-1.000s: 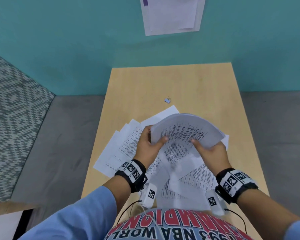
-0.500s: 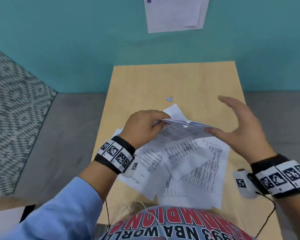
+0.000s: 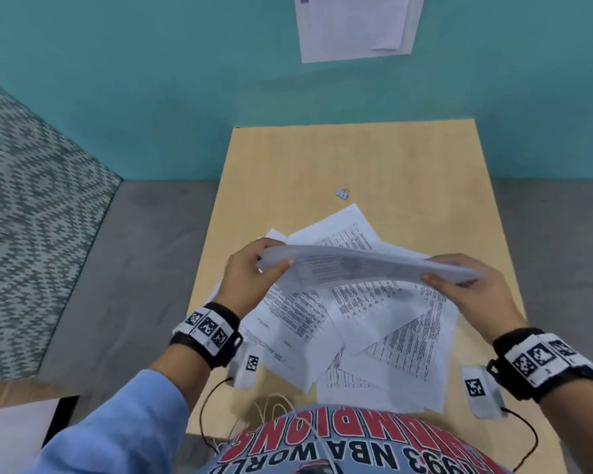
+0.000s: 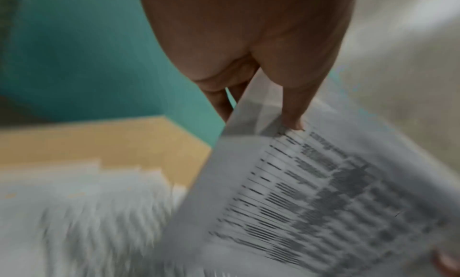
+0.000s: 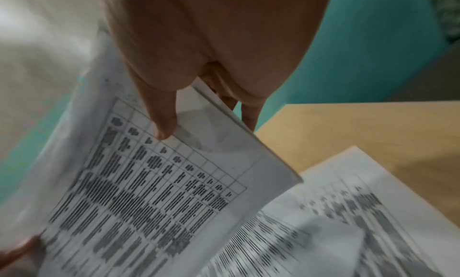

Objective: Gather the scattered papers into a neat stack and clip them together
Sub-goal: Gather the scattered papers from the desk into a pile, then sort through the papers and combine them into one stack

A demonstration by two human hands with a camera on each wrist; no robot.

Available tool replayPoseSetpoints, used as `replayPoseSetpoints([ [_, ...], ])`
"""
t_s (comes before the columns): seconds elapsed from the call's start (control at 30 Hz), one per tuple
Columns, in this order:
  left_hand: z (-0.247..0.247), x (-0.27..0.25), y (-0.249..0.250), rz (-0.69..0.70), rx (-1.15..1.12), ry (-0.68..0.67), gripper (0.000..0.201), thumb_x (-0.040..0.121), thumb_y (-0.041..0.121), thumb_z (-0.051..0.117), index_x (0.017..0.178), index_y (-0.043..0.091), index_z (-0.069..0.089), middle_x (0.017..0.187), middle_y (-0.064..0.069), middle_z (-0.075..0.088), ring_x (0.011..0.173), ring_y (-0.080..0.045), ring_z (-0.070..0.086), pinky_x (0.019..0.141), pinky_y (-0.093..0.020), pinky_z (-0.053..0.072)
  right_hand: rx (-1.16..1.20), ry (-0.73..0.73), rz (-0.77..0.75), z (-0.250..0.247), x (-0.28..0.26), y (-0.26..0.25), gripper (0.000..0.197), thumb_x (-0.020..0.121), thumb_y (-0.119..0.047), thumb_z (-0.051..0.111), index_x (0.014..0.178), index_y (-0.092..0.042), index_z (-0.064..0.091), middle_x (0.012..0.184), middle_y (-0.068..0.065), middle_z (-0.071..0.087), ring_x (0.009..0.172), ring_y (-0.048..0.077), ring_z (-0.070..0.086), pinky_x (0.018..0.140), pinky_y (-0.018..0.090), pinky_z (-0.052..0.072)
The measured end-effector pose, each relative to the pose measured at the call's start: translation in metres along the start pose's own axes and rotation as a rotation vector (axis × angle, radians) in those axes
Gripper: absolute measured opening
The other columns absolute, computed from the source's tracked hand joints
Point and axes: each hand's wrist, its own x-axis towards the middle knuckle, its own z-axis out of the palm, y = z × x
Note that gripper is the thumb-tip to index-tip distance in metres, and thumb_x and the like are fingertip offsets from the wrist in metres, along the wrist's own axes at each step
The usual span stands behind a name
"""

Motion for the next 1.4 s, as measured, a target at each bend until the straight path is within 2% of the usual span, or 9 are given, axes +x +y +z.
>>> replayPoseSetpoints([
  [0.13, 0.030, -0.005, -0.030, -0.129, -0.048, 0.026, 0.026, 0.091, 0.024, 0.083, 0.106, 0.038, 0.068, 0.109, 0.018, 0.073, 0.100, 0.000, 0.067, 0.088, -0.035, 0.057, -0.145, -0.087, 0.081, 0.018, -0.003, 0.031, 0.025, 0.088, -0.012, 0.083, 0.098, -0.035, 0.080, 0.097, -0.023, 0.078, 0.090, 0.004, 0.071, 0.079, 0.024, 0.052],
  [0.3, 0.033, -0.007, -0.022, 0.077, 0.076, 0.063, 0.038, 0.096, 0.022, 0.079, 0.126, 0.037, 0.063, 0.122, 0.023, 0.068, 0.117, -0.002, 0.065, 0.100, -0.024, 0.052, -0.154, 0.027, 0.132, 0.027, 0.006, 0.031, 0.009, 0.095, -0.027, 0.076, 0.097, -0.035, 0.077, 0.087, -0.008, 0.078, 0.077, 0.013, 0.067, 0.064, 0.026, 0.047],
  [0.4, 0.029, -0.001, -0.018, 0.316, 0.387, -0.045, 0.050, 0.100, 0.028, 0.073, 0.147, 0.032, 0.057, 0.141, 0.006, 0.062, 0.130, -0.014, 0.061, 0.109, -0.030, 0.049, -0.064, 0.044, 0.154, 0.023, 0.007, 0.035, 0.008, 0.092, -0.028, 0.079, 0.100, -0.030, 0.079, 0.093, 0.005, 0.080, 0.080, 0.021, 0.068, 0.070, 0.033, 0.050],
  [0.57, 0.031, 0.004, -0.017, 0.228, 0.488, -0.100, 0.045, 0.096, 0.045, 0.074, 0.136, 0.032, 0.058, 0.136, 0.011, 0.066, 0.122, -0.016, 0.065, 0.105, -0.047, 0.053, 0.040, -0.008, 0.188, 0.025, 0.007, 0.035, 0.016, 0.089, -0.009, 0.082, 0.102, -0.019, 0.080, 0.097, 0.001, 0.084, 0.094, 0.027, 0.079, 0.090, 0.041, 0.061],
  [0.73, 0.038, 0.015, -0.009, 0.224, 0.681, -0.114, 0.084, 0.087, 0.061, 0.074, 0.156, 0.027, 0.040, 0.156, 0.003, 0.050, 0.144, -0.024, 0.049, 0.120, -0.051, 0.037, -0.067, 0.005, 0.082, 0.027, 0.002, 0.026, 0.013, 0.098, -0.018, 0.072, 0.096, -0.030, 0.075, 0.088, -0.024, 0.079, 0.080, 0.001, 0.072, 0.074, 0.010, 0.051],
  [0.93, 0.057, 0.035, 0.030, 0.452, 0.819, -0.356, 0.115, 0.077, 0.061, 0.083, 0.168, 0.034, 0.018, 0.173, 0.005, 0.031, 0.162, -0.025, 0.023, 0.131, -0.065, 0.009, -0.267, -0.010, -0.182, 0.030, -0.005, -0.013, 0.013, 0.098, -0.009, 0.071, 0.103, -0.016, 0.080, 0.097, -0.014, 0.077, 0.095, -0.006, 0.068, 0.084, 0.006, 0.044],
  [1.1, 0.063, 0.048, 0.056, 0.371, 0.759, -0.383, 0.046, 0.092, 0.034, 0.075, 0.137, 0.034, 0.065, 0.112, -0.001, 0.080, 0.108, -0.029, 0.073, 0.092, -0.040, 0.056, -0.400, -0.025, -0.442, 0.020, -0.002, -0.059, 0.016, 0.101, -0.015, 0.067, 0.098, -0.004, 0.076, 0.098, 0.001, 0.075, 0.092, 0.022, 0.071, 0.083, 0.032, 0.052],
  [1.27, 0.036, 0.048, 0.072, 0.183, 0.478, -0.327, 0.012, 0.092, 0.027, 0.077, 0.103, 0.022, 0.079, 0.091, -0.002, 0.080, 0.082, -0.022, 0.071, 0.074, -0.035, 0.053, -0.373, 0.117, -0.496, 0.008, 0.014, -0.101, 0.014, 0.095, -0.004, 0.071, 0.101, -0.013, 0.080, 0.096, -0.046, 0.065, 0.090, -0.019, 0.062, 0.083, 0.006, 0.043],
  [1.4, 0.013, 0.050, 0.068, 0.018, 0.372, -0.345, 0.020, 0.089, 0.038, 0.084, 0.081, 0.023, 0.075, 0.066, 0.004, 0.063, 0.062, -0.014, 0.052, 0.063, -0.032, 0.037, -0.287, 0.113, -0.340, 0.007, 0.033, -0.118, 0.029, 0.093, -0.025, 0.079, 0.118, -0.036, 0.071, 0.099, -0.037, 0.071, 0.092, -0.009, 0.067, 0.083, 0.006, 0.046],
])
